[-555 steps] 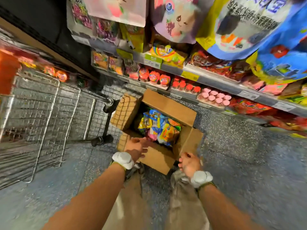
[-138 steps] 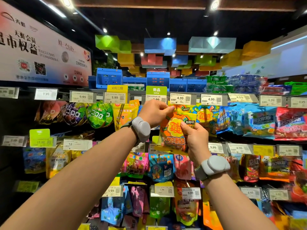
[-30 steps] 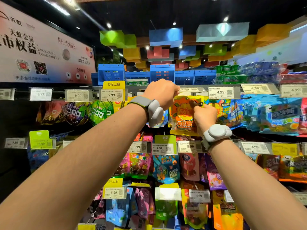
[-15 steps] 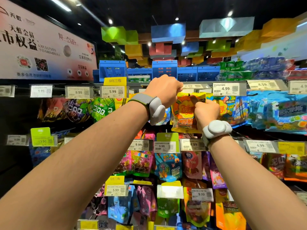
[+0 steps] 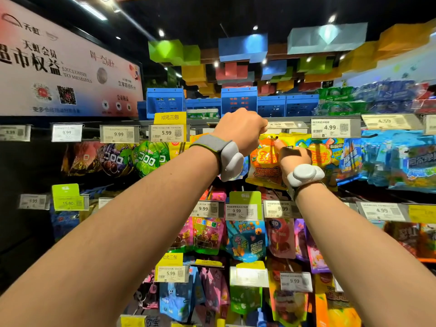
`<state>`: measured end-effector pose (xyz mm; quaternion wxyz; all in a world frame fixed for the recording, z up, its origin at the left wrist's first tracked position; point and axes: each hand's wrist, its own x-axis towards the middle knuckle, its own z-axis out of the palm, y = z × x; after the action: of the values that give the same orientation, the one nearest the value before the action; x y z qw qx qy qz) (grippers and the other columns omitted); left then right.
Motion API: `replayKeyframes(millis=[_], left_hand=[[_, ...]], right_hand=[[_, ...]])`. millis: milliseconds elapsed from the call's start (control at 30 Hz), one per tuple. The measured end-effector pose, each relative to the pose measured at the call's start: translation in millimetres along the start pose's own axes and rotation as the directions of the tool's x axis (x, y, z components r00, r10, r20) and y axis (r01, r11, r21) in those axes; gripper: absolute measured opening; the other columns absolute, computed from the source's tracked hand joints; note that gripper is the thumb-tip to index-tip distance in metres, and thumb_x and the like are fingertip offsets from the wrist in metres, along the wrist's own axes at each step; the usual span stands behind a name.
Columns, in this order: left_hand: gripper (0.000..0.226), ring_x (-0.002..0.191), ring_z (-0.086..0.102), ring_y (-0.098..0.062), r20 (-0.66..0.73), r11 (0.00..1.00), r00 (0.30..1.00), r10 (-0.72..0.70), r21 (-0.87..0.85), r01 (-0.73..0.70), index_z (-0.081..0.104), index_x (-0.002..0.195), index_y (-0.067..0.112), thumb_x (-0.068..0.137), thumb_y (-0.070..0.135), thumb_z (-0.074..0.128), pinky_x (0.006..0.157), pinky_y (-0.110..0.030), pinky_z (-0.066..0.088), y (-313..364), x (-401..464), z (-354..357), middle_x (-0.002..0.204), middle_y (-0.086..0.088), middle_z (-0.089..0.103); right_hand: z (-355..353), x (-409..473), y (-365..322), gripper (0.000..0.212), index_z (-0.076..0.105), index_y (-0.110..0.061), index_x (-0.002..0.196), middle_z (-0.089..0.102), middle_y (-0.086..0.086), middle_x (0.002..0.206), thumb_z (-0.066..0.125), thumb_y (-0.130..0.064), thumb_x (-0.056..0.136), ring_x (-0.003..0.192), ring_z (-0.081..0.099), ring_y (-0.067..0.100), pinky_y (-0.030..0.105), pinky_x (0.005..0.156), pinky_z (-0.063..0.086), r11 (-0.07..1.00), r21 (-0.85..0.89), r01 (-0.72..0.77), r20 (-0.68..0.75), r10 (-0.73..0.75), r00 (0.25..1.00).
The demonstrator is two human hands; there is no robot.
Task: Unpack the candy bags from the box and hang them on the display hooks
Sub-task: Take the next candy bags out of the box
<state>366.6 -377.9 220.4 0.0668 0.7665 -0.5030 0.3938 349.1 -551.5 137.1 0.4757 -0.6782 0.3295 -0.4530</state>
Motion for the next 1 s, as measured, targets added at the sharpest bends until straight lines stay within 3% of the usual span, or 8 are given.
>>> replayKeyframes(millis=[133,400,533,600,700,800,900,1000], left_hand=[[0.013,0.08,0.04,-0.027,-0.003,1.0,1.0,-0.001,0.005,0.001,0.059,0.09,0.014,0.098,0.017,0.048,0.067,-0.038,0.03,1,-1,1,0.084,-0.001,0.048],[0.018,0.078,0.041,-0.027,-0.016,1.0,1.0,0.001,0.003,-0.001,0.046,0.08,0.02,0.099,0.02,0.046,0.064,-0.037,0.03,0,-2,3,0.083,0.0,0.047],[0.019,0.076,0.042,-0.027,-0.027,1.0,1.0,0.013,-0.01,-0.013,0.045,0.08,0.019,0.1,0.021,0.045,0.064,-0.037,0.033,-2,-1,4,0.082,0.0,0.049],[0.019,0.076,0.042,-0.027,-0.031,1.0,0.999,0.014,-0.003,-0.014,0.045,0.081,0.02,0.1,0.021,0.044,0.064,-0.037,0.033,-2,-1,6,0.082,-0.001,0.05],[0.018,0.076,0.042,-0.027,-0.03,1.0,0.999,0.015,0.015,-0.015,0.046,0.082,0.019,0.1,0.021,0.044,0.063,-0.037,0.032,0,-1,7,0.083,-0.002,0.052],[0.015,0.079,0.04,-0.027,-0.029,0.999,1.0,0.001,0.045,0.0,0.044,0.084,0.019,0.098,0.019,0.046,0.065,-0.038,0.028,0,-4,9,0.085,-0.001,0.048],[0.004,0.08,0.041,-0.027,-0.086,0.996,0.996,0.002,0.088,0.006,0.046,0.092,0.017,0.095,0.014,0.046,0.065,-0.037,0.026,5,-10,17,0.092,-0.002,0.05],[0.021,0.093,0.052,-0.034,-0.151,0.992,0.988,0.014,0.129,0.006,0.052,0.115,0.013,0.095,0.017,0.046,0.068,-0.037,0.027,8,-19,35,0.11,-0.007,0.056]], right_hand=[[5,4,-1,0.068,0.051,-0.014,0.138,0.049,0.02,0.141,0.056,-0.062,0.09,0.129,0.049,0.037,0.046,0.108,0.04,0.998,-0.049,-0.044,0.027,0.045,0.999],[3,3,7,0.073,0.064,-0.009,0.118,0.061,0.017,0.118,0.054,-0.072,0.084,0.106,0.058,0.034,0.034,0.083,0.038,0.997,-0.06,-0.047,0.016,0.048,0.999],[-10,-1,17,0.07,0.058,-0.006,0.07,0.052,0.013,0.069,0.043,-0.071,0.091,0.077,0.048,0.031,0.033,0.076,0.031,0.99,-0.131,0.049,0.1,-0.036,0.994],[-14,-5,26,0.067,0.049,-0.011,0.055,0.053,0.01,0.06,0.057,-0.07,0.085,0.067,0.048,0.03,0.035,0.071,0.036,0.999,-0.022,0.047,0.046,-0.046,0.998],[-24,-4,41,0.061,0.061,-0.007,0.062,0.069,0.009,0.068,0.071,-0.068,0.062,0.07,0.064,0.035,0.047,0.073,0.057,0.997,0.074,-0.02,0.027,0.018,0.999],[-29,4,56,0.06,0.064,-0.005,0.068,0.074,0.015,0.078,0.061,-0.06,0.045,0.085,0.07,0.041,0.058,0.077,0.057,0.994,0.098,-0.042,0.085,0.034,0.996],[-43,-18,52,0.075,0.064,0.004,0.073,0.071,0.02,0.079,0.061,-0.069,0.053,0.069,0.066,0.034,0.056,0.075,0.056,0.995,0.085,0.043,0.065,-0.048,0.997],[-51,-40,47,0.063,0.069,-0.002,0.072,0.071,0.018,0.076,0.066,-0.064,0.072,0.07,0.069,0.034,0.052,0.068,0.06,0.99,0.088,0.111,0.045,-0.115,0.992]])
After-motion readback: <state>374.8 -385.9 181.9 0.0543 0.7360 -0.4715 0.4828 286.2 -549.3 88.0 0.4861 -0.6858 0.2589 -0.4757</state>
